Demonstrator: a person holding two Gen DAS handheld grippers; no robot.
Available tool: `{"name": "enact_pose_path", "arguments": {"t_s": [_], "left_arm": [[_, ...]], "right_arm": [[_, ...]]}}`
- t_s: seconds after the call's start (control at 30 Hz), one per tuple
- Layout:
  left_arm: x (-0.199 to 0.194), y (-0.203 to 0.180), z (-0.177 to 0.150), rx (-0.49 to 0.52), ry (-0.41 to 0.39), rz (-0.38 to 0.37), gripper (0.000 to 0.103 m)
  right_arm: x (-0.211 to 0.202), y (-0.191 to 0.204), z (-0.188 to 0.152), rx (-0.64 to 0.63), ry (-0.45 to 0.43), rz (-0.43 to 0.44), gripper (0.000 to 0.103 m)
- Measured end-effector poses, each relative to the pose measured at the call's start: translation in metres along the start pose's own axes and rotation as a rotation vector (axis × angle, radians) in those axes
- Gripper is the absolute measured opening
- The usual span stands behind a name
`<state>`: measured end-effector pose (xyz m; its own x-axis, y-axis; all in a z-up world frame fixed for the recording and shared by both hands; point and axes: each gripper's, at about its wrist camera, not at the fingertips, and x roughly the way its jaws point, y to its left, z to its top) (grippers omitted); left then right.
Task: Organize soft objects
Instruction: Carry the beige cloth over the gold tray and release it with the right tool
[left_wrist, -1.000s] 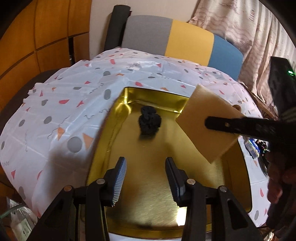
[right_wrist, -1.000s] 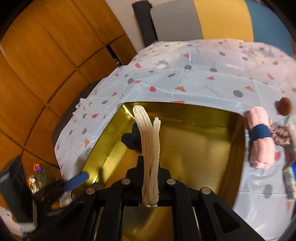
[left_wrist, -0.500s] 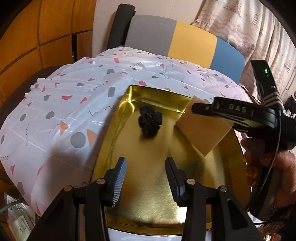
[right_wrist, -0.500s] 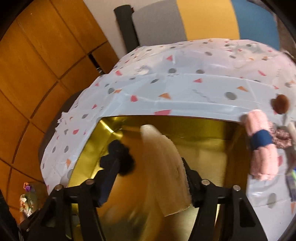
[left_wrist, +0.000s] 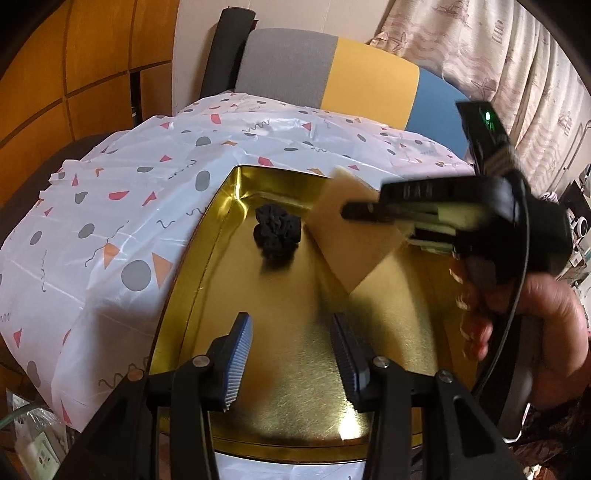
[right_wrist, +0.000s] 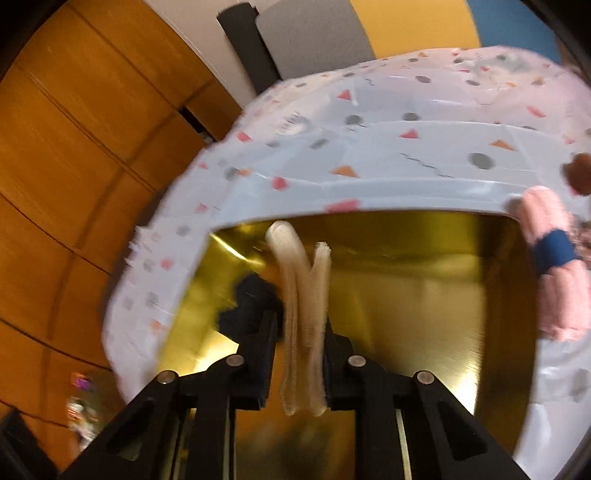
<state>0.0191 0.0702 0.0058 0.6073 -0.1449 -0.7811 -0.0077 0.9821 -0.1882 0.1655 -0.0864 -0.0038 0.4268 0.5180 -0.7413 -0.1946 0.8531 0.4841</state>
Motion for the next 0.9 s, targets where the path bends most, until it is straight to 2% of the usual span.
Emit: {"name": "enact_pose_path", "arguments": {"t_s": [0.03,0.07,0.13,0.2,0.3,0.5,0.63,0.73,0.83,0.9], "left_arm": [[0.001,0.001,0.000,-0.003,0.002,0.002,0.044],[0.002,0.002,0.000,-0.006,0.005,0.006,0.044],[0.003,0.002,-0.001,-0.008,0.010,0.006,0.044],[0.004,0.001,-0.001,-0.007,0.013,0.005,0.044],[0.006,-0.001,-0.003,-0.004,0.019,-0.001,0.044],[0.006,-0.006,-0.005,0.011,0.020,0.004,0.044],[0.005,-0.006,-0.005,0.008,0.018,0.001,0.044],[0.007,-0.008,-0.006,0.013,0.021,-0.005,0.044],[0.010,-0.013,-0.008,0.023,0.026,-0.007,0.044],[0.011,-0.018,-0.009,0.030,0.031,-0.016,0.044]], "right_arm": [[-0.001,0.005,0.003,-0.019,-0.008,-0.010,0.032],[-0.003,0.011,0.007,-0.054,-0.017,-0.050,0.064],[-0.012,0.018,0.011,-0.099,-0.060,-0.117,0.090],[-0.032,0.021,0.016,-0.129,-0.160,-0.142,0.091],[-0.046,0.017,0.021,-0.127,-0.190,-0.172,0.091],[-0.068,0.003,0.021,-0.046,-0.218,-0.017,0.093],[-0.091,0.003,0.016,-0.055,-0.255,-0.021,0.093],[-0.110,-0.013,0.007,-0.022,-0.276,-0.043,0.093],[-0.128,-0.022,-0.003,-0.017,-0.287,-0.012,0.094],[-0.129,-0.017,0.000,0.017,-0.262,0.090,0.095]]}}
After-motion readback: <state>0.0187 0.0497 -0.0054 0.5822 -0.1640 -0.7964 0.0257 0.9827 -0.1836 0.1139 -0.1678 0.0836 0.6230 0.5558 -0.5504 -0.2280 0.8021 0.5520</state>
